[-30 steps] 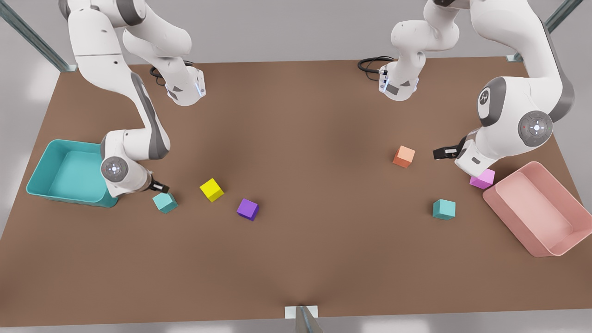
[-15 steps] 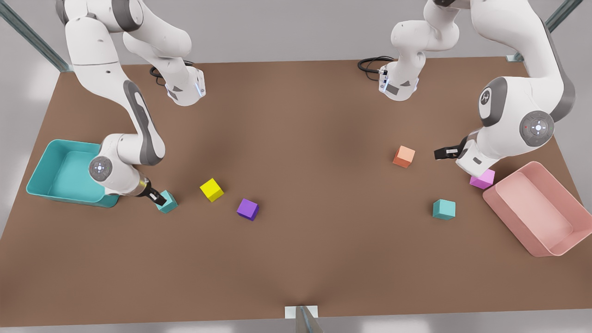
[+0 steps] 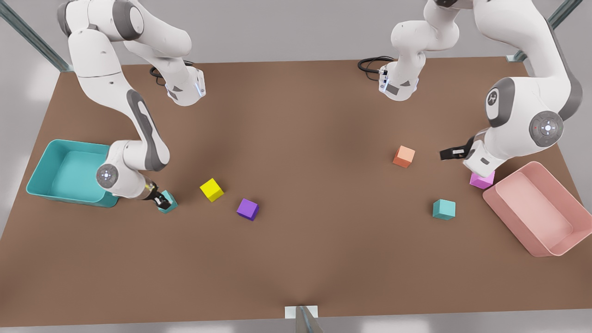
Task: Stack the two blue cubes on top of each other
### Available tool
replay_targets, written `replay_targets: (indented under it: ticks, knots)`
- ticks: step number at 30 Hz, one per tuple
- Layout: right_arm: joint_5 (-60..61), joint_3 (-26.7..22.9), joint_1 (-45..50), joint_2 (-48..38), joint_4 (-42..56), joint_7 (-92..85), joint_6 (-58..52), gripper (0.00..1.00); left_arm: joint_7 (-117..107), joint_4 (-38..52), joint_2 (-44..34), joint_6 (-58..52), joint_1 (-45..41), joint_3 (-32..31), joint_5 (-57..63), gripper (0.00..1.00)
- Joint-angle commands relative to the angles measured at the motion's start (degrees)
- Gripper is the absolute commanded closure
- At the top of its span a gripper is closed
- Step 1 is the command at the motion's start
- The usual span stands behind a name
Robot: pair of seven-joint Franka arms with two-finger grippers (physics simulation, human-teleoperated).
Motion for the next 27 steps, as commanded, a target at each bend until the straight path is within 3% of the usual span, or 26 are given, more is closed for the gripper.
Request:
replay_targets:
  ticks: [1, 27]
  knots:
    - [0.24, 0.02, -0.08, 0.63, 0.05, 5.83, 0.33, 0.00, 1.49, 0.02, -0.06, -0.03, 0.03, -0.01, 0.03, 0.00]
    - [2.26, 0.28, -0.61, 9.33, 5.94, 7.59, 2.35, 0.00, 2.81, 1.26, 0.21, 0.06, 1.08, -0.01, 0.20, 0.00]
